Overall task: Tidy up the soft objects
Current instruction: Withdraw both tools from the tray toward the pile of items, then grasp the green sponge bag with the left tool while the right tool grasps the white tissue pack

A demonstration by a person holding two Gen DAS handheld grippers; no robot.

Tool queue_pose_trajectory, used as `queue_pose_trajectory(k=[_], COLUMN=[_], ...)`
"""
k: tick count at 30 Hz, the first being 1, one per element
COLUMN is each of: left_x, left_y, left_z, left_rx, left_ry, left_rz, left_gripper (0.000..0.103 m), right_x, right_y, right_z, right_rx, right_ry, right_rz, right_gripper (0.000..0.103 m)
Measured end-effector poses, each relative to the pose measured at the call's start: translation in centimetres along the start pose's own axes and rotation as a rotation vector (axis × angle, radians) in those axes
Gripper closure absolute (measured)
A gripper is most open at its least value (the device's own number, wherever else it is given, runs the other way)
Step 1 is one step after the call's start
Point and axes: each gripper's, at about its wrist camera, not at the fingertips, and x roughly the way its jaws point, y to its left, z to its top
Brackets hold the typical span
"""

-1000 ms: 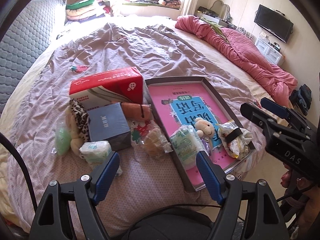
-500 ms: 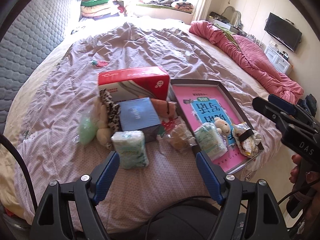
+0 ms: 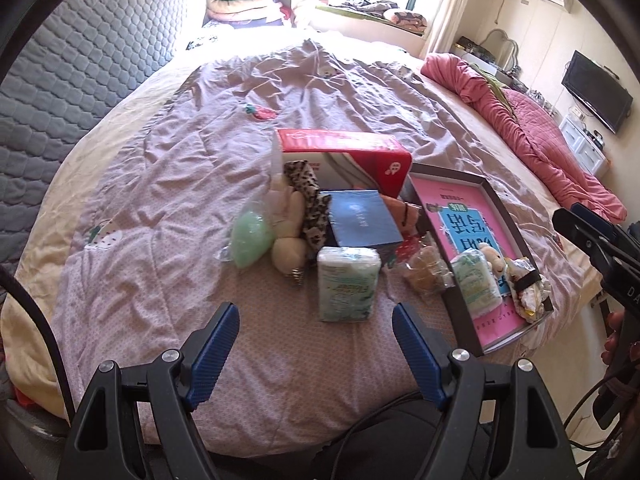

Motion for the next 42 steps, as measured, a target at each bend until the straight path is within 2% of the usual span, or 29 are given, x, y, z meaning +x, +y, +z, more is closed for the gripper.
queue_pose_trajectory(k=[9,19,25,34,42], left_x=[0.2,1.7,4.3,8.2,10.9], left_y=[2.9,5.4,7.1,8.1,8.9], left_z=[-0.3,-0.1,0.7,2.5,4.0], left_rx=[-0.067,-0.12,-0.134,-0.141,-0.139], left_ry=[0.007,0.025,0.053,0.095,0.11], left_rz=[0.01,0.028,0.052,0.043,0.014], left_gripper=[0.025,0.025,0.025,0.025,0.025], right_x=[0.8,3.9,6.7,10.8,13.6], right_y=[3.1,8.2,10.5,11.6,12.6], right_z=[-0.2,-2.4,-3.6,-4.4,-4.8], right_rx=[-0.041,-0.085,-0.068,-0.024,0.001], right_ry=[0.014,0.091,0.151,0.233,0.259], right_rz=[0.068,0.174,0.223,0.235,0.224], right_gripper=[0.029,0.029,0.029,0.029,0.029])
